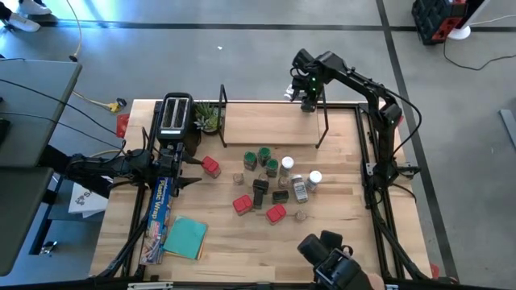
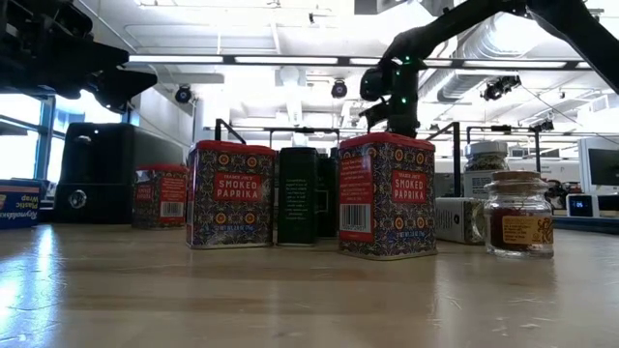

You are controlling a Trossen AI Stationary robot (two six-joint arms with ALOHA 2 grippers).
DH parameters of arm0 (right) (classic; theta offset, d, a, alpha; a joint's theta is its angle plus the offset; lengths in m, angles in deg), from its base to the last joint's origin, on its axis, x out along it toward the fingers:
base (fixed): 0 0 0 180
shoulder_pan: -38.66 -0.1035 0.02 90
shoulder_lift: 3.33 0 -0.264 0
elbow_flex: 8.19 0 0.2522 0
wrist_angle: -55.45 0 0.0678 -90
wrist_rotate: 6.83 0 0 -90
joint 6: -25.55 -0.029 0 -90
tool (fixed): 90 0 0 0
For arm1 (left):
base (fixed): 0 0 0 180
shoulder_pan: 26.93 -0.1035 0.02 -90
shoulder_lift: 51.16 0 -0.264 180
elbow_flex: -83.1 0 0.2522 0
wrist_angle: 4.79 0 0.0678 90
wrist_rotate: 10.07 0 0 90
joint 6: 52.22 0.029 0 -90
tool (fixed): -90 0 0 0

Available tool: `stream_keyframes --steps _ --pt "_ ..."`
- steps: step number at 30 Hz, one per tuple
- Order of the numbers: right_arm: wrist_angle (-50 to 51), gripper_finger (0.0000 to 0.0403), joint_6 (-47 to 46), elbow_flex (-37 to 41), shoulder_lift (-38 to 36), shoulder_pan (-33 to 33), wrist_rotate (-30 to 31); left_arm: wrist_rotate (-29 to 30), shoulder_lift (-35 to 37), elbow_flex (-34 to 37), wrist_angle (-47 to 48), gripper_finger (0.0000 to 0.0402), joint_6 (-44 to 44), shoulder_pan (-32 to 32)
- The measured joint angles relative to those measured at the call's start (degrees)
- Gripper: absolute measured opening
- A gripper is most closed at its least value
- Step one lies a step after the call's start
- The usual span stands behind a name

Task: Shelf spices
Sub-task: Put the right green seasoning bottle on the shelf

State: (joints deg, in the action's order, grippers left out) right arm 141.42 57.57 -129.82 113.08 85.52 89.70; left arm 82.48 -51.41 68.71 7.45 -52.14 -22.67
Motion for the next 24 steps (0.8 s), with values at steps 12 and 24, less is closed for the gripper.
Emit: stream_keyframes --steps 12,24 --pt "0.0 0.0237 0.6 0.0 0.1 0.0 -0.1 0.0 0.0 0.0 0.0 0.0268 -0.5 0.0" --pt "1.7 0.0238 2.6 0.0 0.1 -1.2 4.0 0.0 0.0 0.0 0.0 0.0268 -0.5 0.0"
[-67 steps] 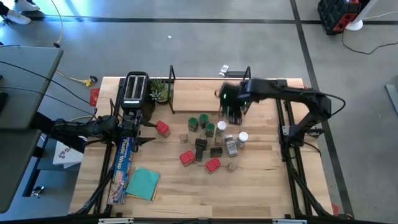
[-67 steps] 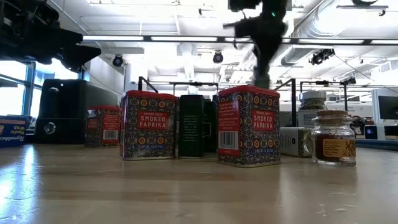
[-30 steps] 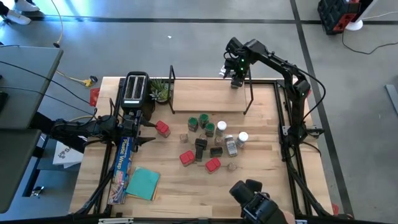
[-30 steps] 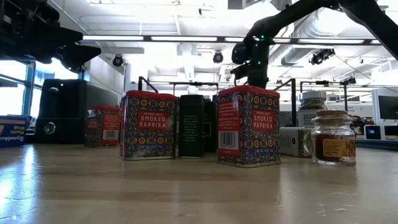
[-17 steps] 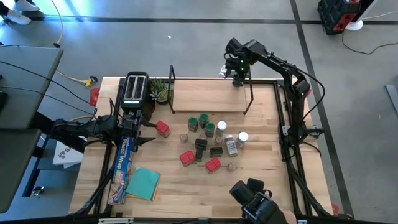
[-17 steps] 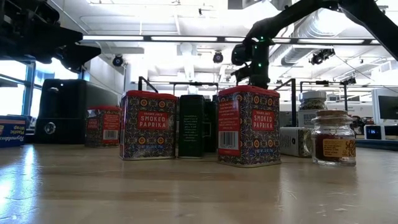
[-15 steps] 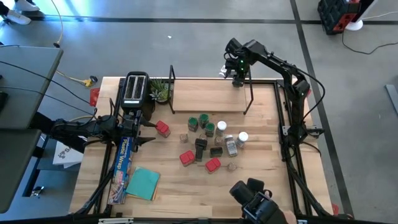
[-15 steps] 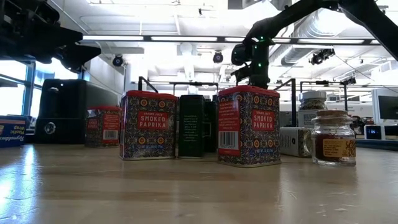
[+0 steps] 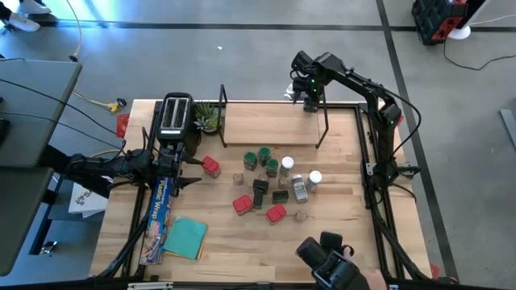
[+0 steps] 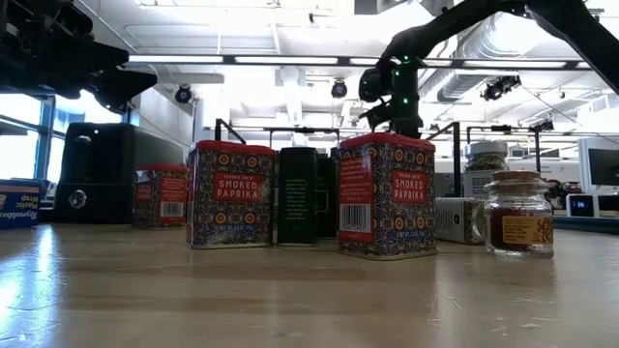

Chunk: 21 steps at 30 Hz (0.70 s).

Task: Shelf spices
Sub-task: Put the right green seasoning bottle on the shelf

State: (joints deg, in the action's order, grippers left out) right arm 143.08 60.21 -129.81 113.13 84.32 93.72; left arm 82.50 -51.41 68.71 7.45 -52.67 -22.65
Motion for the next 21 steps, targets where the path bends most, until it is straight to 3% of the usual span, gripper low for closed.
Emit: stream_keyframes --steps 21 --pt "0.3 0.0239 1.4 0.0 0.0 -0.5 -0.2 0.0 0.0 0.0 0.0 0.0268 -1.0 0.0"
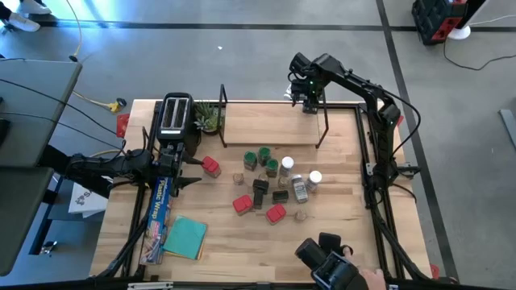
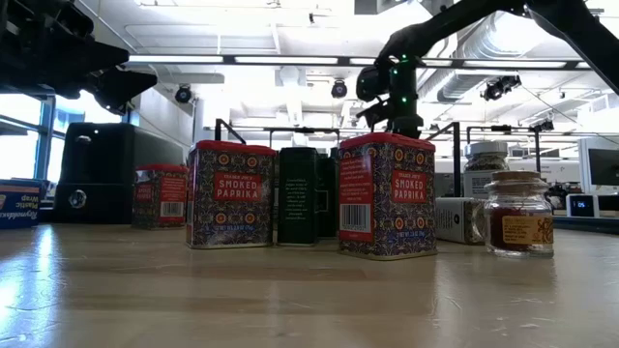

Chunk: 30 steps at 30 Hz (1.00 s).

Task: Shelf spices
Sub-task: Put the right green seasoning bottle on the shelf

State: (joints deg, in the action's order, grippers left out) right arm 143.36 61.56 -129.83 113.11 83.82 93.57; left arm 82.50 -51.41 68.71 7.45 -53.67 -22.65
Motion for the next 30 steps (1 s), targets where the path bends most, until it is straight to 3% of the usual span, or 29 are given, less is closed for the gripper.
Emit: stream_keyframes --steps 10,30 --pt "-0.2 0.0239 -0.1 0.0 -0.1 1.4 -3.8 0.0 0.0 0.0 0.0 0.0268 0.0 0.0" --pt "0.4 0.0239 2.8 0.0 -0.1 1.3 -2.7 0.0 0.0 0.0 0.0 0.0268 0.1 0.0"
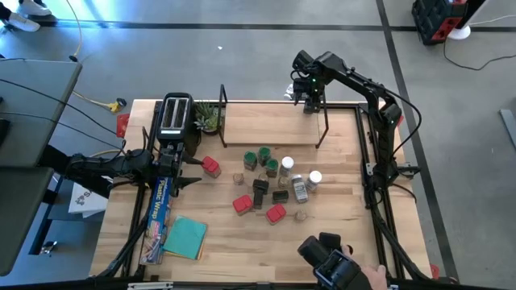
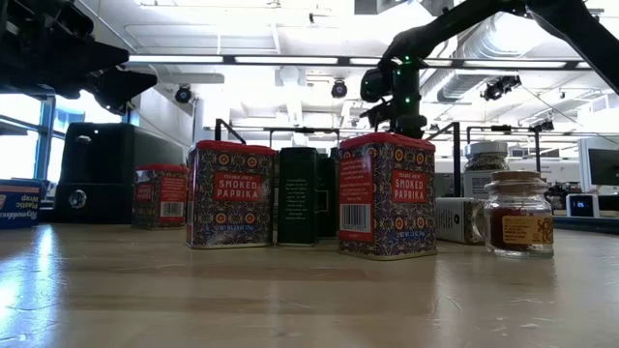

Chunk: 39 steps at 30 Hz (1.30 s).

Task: Shelf spices
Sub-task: Put the right green seasoning bottle on the shelf, then put the right green seasoning bottle on the shelf aligned with the other green seasoning bottle

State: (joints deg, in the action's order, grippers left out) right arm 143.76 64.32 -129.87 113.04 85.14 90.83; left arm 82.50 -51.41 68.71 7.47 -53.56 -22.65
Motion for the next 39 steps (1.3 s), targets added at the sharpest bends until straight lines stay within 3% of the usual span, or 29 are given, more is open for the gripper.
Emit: stream_keyframes --steps 14,21,23,29,34,39 --pt "0.2 0.0239 3.7 0.0 -5.4 -2.4 7.3 0.0 0.0 0.0 0.0 0.0268 0.0 0.0" --pt "0.1 0.0239 2.1 0.0 -9.9 -6.2 7.1 0.0 0.0 0.0 0.0 0.0268 0.0 0.0" --pt "0.4 0.0239 0.0 0.0 -11.1 -8.0 3.8 0.0 0.0 0.0 0.0 0.0268 -0.1 0.0" --pt "2.2 0.0239 -10.1 0.0 -13.0 -15.8 -15.6 0.0 0.0 0.0 0.0 0.0268 -0.1 0.0" --pt "-2.4 0.0238 -14.5 5.3 -13.3 -26.0 -18.0 0.0 0.0 0.0 0.1 0.0268 -0.5 0.0" --pt "-15.1 0.0238 -20.0 15.4 -16.2 -34.6 -16.5 0.0 0.0 0.0 0.6 0.0268 -2.4 0.0"
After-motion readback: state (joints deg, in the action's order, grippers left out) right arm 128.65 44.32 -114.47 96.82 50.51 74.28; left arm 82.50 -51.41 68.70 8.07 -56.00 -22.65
